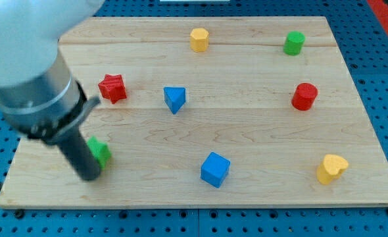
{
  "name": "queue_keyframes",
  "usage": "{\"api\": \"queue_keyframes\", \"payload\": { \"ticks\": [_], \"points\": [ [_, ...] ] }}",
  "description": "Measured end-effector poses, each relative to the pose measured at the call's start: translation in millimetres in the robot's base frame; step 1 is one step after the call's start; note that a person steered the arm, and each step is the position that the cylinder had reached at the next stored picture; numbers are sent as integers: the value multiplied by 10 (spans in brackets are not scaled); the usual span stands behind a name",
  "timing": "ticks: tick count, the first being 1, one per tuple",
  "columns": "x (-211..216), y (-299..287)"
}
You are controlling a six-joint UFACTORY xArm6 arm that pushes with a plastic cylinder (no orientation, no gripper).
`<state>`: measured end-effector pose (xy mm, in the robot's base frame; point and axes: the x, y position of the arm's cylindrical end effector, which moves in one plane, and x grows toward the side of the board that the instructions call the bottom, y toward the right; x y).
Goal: Place the arm towards the left of the red star
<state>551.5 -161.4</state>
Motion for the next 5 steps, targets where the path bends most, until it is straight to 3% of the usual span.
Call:
{"api": "queue_keyframes", "payload": {
  "ticks": [1, 2, 4, 5],
  "points": [
    [-818, 0],
    [-1051, 0],
    [-972, 342],
    [-961, 1450]
  ]
}}
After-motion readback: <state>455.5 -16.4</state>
